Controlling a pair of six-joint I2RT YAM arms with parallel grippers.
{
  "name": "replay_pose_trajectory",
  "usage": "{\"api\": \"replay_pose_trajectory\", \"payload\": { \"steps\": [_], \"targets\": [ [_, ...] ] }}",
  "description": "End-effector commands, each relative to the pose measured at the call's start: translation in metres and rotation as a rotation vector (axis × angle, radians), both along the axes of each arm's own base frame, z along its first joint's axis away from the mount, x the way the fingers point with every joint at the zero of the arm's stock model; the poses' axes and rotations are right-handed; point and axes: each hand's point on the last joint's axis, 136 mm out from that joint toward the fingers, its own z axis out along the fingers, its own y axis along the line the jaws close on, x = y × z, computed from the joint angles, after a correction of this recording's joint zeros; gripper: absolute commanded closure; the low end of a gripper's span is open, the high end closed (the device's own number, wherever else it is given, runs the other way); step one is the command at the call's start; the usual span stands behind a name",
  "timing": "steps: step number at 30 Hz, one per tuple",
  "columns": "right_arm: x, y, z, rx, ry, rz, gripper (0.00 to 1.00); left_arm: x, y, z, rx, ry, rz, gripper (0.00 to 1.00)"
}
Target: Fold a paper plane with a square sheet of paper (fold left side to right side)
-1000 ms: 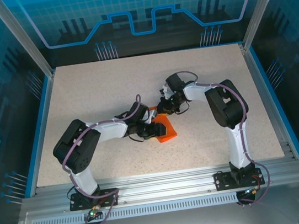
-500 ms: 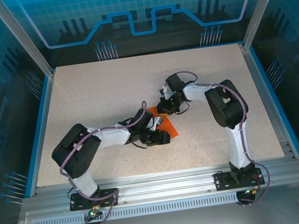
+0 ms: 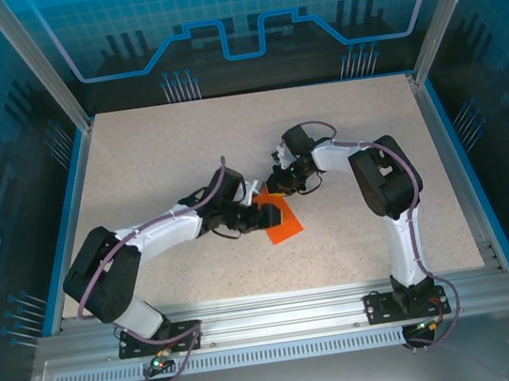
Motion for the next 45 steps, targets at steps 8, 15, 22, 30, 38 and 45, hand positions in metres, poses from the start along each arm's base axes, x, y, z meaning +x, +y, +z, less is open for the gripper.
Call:
{"api": "replay_pose_trajectory", "payload": {
  "steps": [8,15,22,30,38,45],
  "targets": [
    [-0.023,-0.014,-0.037,-0.12,0.095,-0.01,0.86,0.032,-0.014,-0.033,-0.034,0.081,-0.008,0.38],
    [-0.016,-0.006,-0.023,-0.071,0.055,-0.003,0.85,0.027,-0.012,-0.063,0.013,0.132,0.002,0.39],
    [0.005,-0.002,0.037,-0.019,-0.071,0.013,0.79,0.02,-0.003,-0.084,0.082,0.177,0.021,0.39],
    [-0.011,-0.036,0.073,-0.063,-0.122,-0.015,0.71,0.018,-0.005,-0.09,0.095,0.191,0.028,0.39],
    [-0.08,-0.059,0.053,-0.088,-0.032,0.002,0.83,0.019,-0.005,-0.088,0.111,0.191,0.035,0.39],
    [-0.111,-0.05,0.035,-0.023,0.022,0.034,0.89,0.018,-0.004,-0.087,0.121,0.193,0.037,0.39]
  ]
}}
